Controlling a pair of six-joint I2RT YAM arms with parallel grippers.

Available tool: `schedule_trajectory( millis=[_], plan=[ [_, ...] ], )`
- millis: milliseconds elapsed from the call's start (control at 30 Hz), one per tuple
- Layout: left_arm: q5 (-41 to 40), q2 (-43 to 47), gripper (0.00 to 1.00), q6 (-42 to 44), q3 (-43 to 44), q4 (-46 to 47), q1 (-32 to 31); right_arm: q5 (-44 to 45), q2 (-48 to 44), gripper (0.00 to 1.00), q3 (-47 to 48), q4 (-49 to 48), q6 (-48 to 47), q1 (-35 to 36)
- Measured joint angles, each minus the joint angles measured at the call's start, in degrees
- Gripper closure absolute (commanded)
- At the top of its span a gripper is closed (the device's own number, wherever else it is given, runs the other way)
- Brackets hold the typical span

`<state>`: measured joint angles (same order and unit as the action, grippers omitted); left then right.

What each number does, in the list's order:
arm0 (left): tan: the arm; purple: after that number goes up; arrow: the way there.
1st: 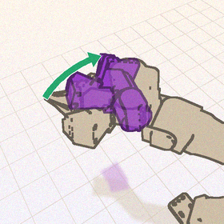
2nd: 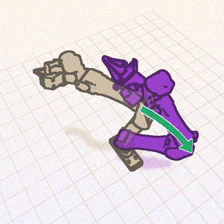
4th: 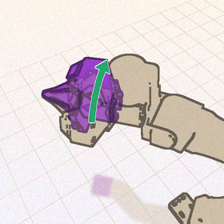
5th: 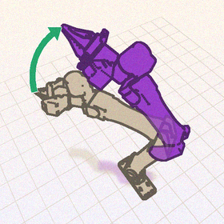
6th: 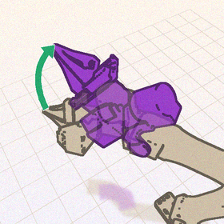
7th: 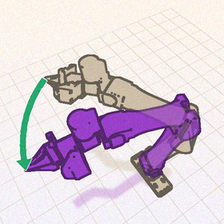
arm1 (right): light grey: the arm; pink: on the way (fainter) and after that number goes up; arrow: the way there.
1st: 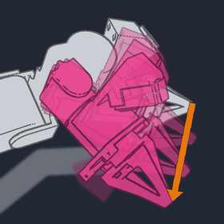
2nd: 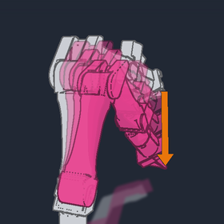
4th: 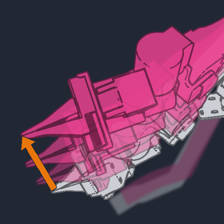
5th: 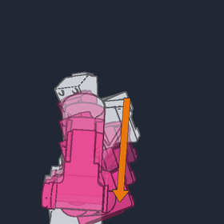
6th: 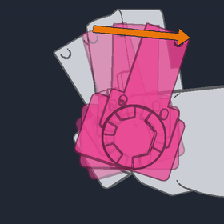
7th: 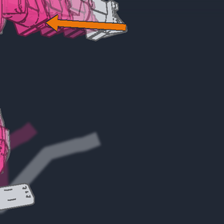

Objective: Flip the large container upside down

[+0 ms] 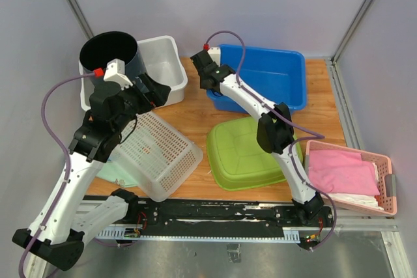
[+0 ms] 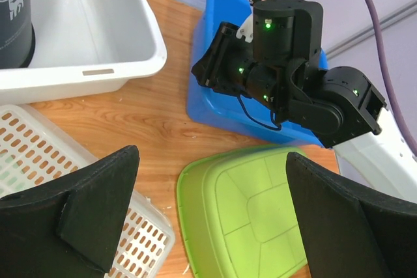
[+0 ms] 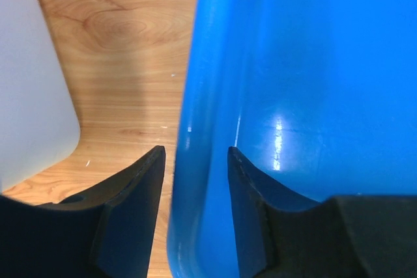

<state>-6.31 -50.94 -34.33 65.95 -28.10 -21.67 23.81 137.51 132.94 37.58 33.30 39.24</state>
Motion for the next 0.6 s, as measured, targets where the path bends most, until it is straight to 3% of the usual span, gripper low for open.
schedule_trajectory(
  millis=[100,133,367,600],
  plan=[
    [-0.2,0.0,0.01,-0.3,-0.5,0.1,0.0,-1.5,0.0,0.96,-0.2,-0.8,-0.1,-0.1],
    [-0.3,0.0,0.01,-0.4,-0.7,0.2,0.0,-1.5,-0.1,0.99,-0.4,-1.0,0.7,-0.3],
    [-0.5,0.2,0.01,-0.4,-1.2,0.8,0.0,-5.0,-5.6,1.00,-6.3,-1.2,0.5,-0.8],
    [1.5,0.6,0.01,0.2,-1.2,2.1,0.0,-11.4,-19.8,0.99,-7.5,1.9,6.9,-2.2]
  ],
)
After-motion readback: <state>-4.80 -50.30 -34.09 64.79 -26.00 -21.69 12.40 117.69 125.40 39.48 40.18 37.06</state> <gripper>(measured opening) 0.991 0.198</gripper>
